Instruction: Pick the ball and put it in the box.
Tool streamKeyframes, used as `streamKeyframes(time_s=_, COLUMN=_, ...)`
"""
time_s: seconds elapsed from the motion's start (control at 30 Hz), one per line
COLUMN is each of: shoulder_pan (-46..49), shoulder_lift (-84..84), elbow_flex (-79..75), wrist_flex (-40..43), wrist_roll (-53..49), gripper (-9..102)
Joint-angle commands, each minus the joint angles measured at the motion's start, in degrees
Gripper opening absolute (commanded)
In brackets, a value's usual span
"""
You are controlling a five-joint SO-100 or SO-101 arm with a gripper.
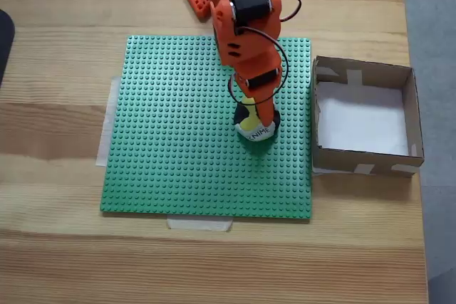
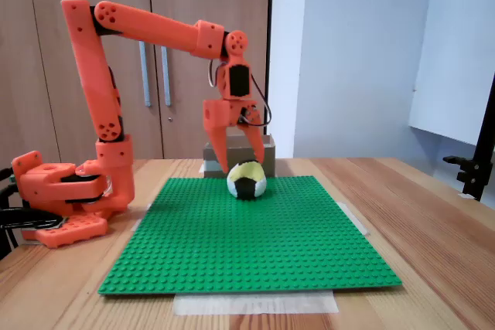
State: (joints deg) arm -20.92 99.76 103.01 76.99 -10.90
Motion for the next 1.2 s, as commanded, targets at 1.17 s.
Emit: streamKeyframes(time_s=1.17, shoulder_pan=0.0, shoulder_lift=-1.8, elbow_flex=2.6, wrist_flex=-7.2, wrist_roll=3.1, gripper=38)
